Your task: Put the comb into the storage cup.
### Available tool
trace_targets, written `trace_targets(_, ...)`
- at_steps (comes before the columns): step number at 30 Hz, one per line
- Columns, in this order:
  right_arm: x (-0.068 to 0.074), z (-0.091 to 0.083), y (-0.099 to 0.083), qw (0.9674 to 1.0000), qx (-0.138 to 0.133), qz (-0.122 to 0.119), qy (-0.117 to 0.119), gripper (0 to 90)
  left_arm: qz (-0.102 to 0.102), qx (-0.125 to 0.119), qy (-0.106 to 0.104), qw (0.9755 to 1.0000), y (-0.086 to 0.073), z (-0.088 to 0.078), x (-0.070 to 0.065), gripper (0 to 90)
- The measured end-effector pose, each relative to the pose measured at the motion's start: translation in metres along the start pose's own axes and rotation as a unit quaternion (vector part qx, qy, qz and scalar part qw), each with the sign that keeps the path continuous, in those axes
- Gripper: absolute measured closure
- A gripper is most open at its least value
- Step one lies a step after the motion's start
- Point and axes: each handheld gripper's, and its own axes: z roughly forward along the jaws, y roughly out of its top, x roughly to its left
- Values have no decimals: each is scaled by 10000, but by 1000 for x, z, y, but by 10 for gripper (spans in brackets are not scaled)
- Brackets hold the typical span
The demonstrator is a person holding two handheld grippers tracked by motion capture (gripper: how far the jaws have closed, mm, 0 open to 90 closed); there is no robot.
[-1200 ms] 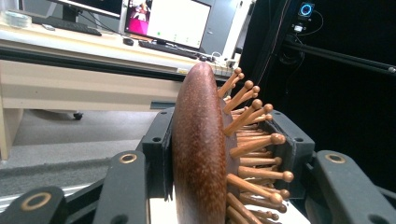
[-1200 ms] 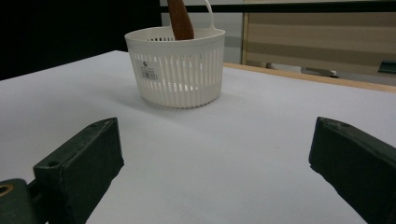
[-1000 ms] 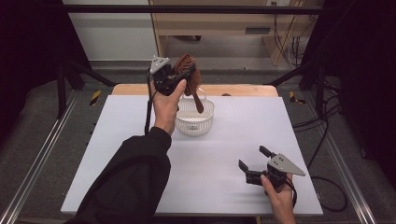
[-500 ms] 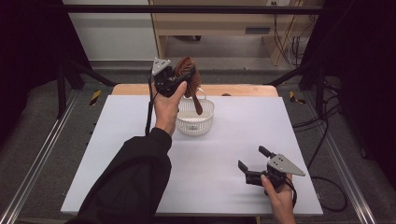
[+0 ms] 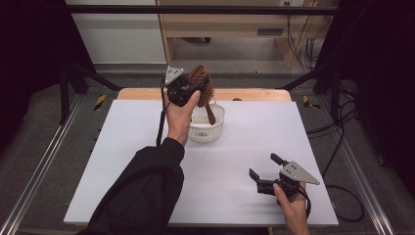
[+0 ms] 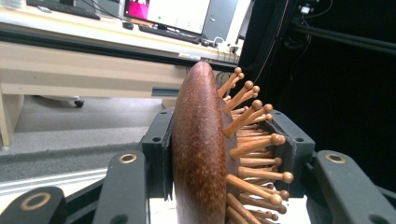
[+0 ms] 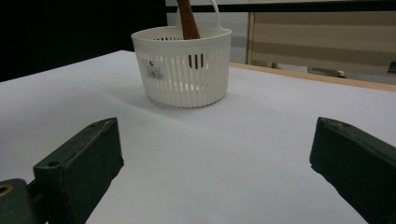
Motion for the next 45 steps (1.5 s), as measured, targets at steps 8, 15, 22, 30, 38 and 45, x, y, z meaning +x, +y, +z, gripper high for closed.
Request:
trace_targets(8, 0, 0, 0, 10000, 1, 1, 11, 26, -60, 53, -14, 10000, -13, 6, -4, 491)
trace_targets(15, 0, 0, 0, 10000, 5, 15, 23, 26, -77, 79, -42, 9999, -19, 11, -6, 491)
trace_targets(22, 0, 0, 0, 10000, 6, 22, 19, 25, -115, 80, -37, 9999, -22, 14, -5, 491)
trace_targets(30, 0, 1, -1, 10000, 54, -10, -18, 27, -162, 90, -12, 9998, -25, 17, -5, 490)
trace_targets(38, 0, 1, -1, 10000, 55, -6, -4, 27, -150, 131, -43, 9998, -29, 19, -5, 489)
trace_targets(45, 0, 2, -1, 10000, 73, -3, 0, 27, -138, 107, -34, 9998, -30, 19, -5, 489)
